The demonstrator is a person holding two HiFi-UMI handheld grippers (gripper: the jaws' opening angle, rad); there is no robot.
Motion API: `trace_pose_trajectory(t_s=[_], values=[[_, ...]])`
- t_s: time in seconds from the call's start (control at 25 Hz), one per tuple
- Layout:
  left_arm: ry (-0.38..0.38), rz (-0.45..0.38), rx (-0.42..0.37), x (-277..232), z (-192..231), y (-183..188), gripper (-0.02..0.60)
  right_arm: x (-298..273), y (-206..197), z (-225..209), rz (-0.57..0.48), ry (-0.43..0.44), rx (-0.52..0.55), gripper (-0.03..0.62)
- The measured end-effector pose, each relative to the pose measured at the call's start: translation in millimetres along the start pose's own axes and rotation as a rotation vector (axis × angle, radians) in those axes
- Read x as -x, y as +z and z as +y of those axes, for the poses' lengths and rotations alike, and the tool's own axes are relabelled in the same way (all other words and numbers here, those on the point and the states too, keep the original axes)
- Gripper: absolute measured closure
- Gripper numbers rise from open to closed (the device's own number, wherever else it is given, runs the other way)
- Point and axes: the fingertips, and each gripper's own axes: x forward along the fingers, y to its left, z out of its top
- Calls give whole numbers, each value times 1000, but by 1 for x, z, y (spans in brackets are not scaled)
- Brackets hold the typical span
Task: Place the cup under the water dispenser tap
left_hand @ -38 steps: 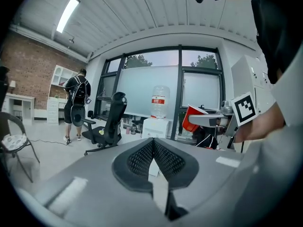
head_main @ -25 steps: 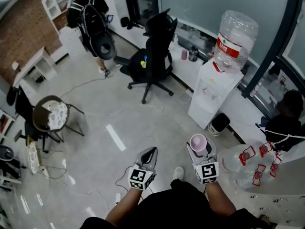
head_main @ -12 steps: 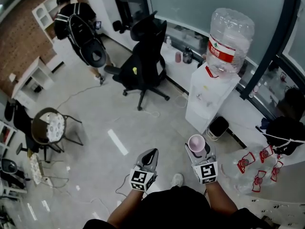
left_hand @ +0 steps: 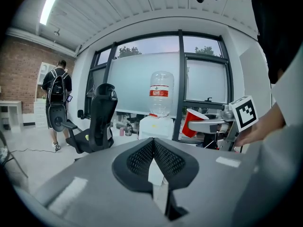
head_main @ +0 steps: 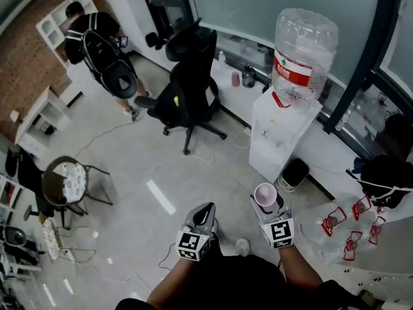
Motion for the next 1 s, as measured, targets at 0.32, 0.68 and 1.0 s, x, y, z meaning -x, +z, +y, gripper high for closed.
trace_pose_trajectory(t_s=[0.32,0.68,1.0], values=[[-41,-9,-11,-39,23,12,565,-31,4,-18,2,-38,-7,306],[-121,0,-21,-92,73,37,565,-90,6,-35,22,-123,-82,306],[-208,-14,-32,-137,108,57,565,-127,8,-55,62,-209,-47,306]])
